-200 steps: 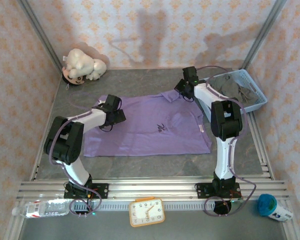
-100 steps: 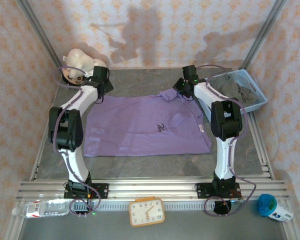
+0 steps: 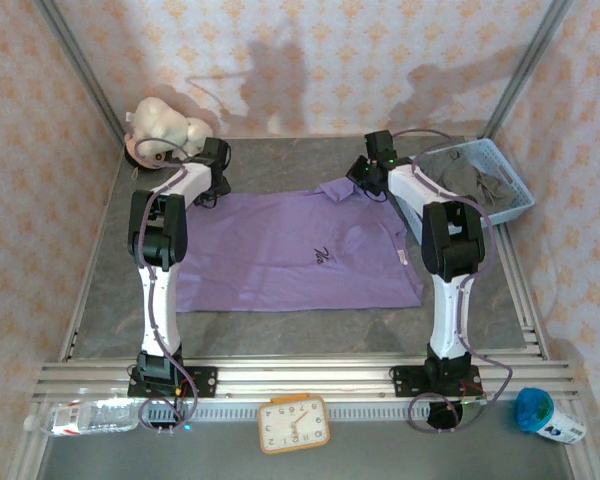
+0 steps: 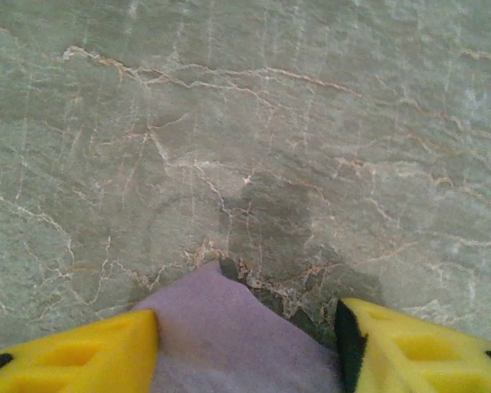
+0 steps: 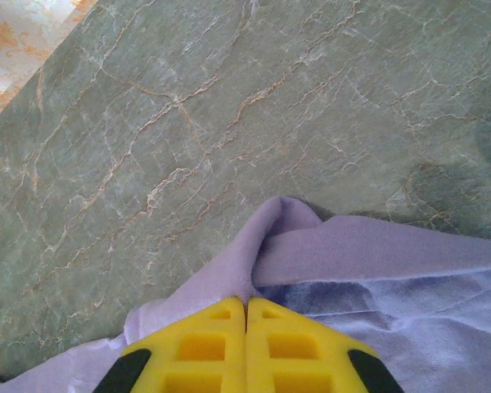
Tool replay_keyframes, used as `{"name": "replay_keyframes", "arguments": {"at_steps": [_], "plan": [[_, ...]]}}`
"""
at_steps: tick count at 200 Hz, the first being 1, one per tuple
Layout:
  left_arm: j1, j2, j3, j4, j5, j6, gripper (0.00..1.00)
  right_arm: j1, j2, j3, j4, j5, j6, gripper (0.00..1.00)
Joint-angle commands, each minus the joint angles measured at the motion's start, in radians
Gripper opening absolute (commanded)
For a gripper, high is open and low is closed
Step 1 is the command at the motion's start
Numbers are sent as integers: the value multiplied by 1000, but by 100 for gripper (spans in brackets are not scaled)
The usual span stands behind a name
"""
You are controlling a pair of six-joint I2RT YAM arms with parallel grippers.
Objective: Fold and stack the mixed laundry pile
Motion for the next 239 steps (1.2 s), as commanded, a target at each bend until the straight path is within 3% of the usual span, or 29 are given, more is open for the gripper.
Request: {"name": "replay_keyframes", "arguments": {"at_steps": [1,13,22,56,93,161,177,182,188,192,219,225,239], "plan": [[14,26,27,-48,17,5,24,3,-38,14,-27,15,-21,0],[14,12,25,-46,19,12,7,3,-41,26,-35,15,-24,0],[16,-5,19,-44,17,19,0,3,-48,34,-41,15,-27,0],[16,-138,-43,-36,-11,66,0,3,-124,20,-66,22,-27,0],[15,-389,-262,38,-48,102,0,3,-279,-94,-77,25,-12,0],[10,-727,-674,95,-62,49,6,56,-675,-521,-157,49,77,0],[9,-794,-767,90,-68,30,16,87,-771,-612,-219,81,95,2],[10,-817,-795,88,-67,24,29,93,-801,-642,-234,84,101,5],[10,-847,-826,82,-68,19,55,97,-835,-671,-250,89,110,10],[9,-866,-845,74,-70,9,62,98,-860,-689,-257,94,115,12],[9,-1009,-941,75,-60,-37,65,95,-1004,-786,-251,226,112,37],[8,-1033,-952,86,-66,-42,70,94,-1012,-794,-237,242,106,38],[8,-1064,-965,122,-61,-51,70,89,-985,-800,-169,264,73,39]]}}
